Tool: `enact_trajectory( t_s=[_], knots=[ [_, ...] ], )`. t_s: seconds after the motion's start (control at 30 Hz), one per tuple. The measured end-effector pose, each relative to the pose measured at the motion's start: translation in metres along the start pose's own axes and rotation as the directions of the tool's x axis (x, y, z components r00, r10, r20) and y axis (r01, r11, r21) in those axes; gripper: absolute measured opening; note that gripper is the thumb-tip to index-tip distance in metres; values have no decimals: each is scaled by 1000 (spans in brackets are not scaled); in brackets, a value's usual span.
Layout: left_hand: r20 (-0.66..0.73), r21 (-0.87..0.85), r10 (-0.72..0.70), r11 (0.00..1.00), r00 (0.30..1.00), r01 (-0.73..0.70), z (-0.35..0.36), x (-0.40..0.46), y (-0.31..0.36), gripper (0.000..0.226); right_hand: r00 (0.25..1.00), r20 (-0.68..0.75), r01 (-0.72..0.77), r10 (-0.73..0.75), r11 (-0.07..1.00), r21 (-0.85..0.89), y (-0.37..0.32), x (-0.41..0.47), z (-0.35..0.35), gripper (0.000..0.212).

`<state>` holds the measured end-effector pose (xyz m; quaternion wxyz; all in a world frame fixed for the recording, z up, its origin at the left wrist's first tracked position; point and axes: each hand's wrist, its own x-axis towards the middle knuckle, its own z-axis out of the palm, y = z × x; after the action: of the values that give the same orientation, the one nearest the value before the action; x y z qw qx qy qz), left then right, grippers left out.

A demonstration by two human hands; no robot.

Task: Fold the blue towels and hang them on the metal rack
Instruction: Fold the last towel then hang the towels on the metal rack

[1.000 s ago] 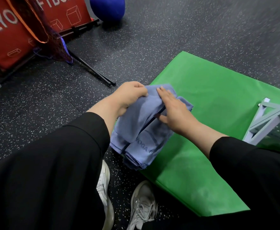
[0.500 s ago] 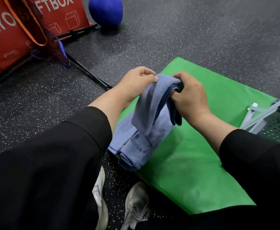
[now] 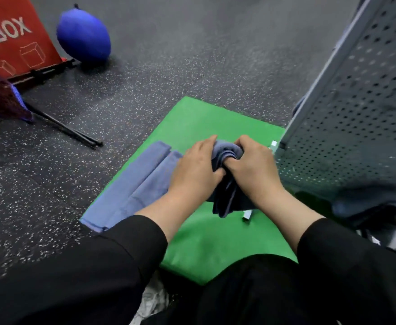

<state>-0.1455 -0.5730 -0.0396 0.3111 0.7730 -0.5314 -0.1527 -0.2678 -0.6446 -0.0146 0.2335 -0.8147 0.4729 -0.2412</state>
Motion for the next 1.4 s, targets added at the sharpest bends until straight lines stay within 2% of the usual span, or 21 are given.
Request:
enact_trajectory(
  t_s=[0.17,0.4,0.57,0.77,1.0,1.13,1.23,1.33,1.4],
  knots=[
    [5,-12,86,996,996,-85,42,-12,56,62,996,-83,-34,34,999,3,55,-26,-55,17],
    [94,48,110,992,989,-115,103,-19,121,61,983,-118,-137,141,990,42,122,-61,-91,20],
    [158,80,171,979,973,-185,128,-28,142,64,969,-104,-216,224,973,78,158,-76,-108,17],
    [208,191,199,952,958,-239,143,-23,155,38,970,-51,-236,237,971,28,183,-87,-114,19],
    [328,193,200,943,923,-272,165,-14,181,40,942,-173,-274,288,956,101,208,-100,-132,13],
    [307,-6,150,988,940,-155,182,-12,200,38,908,-237,-313,346,935,167,221,-103,-145,13],
    [253,-139,100,988,962,-66,195,-10,215,24,877,-279,-332,391,913,237,231,-97,-152,12],
    [184,-175,71,984,980,-39,204,-8,227,21,848,-344,-327,404,908,262,238,-84,-156,10],
    [131,-127,68,991,989,-52,208,-4,234,24,836,-361,-333,413,905,263,242,-75,-157,9]
  ],
)
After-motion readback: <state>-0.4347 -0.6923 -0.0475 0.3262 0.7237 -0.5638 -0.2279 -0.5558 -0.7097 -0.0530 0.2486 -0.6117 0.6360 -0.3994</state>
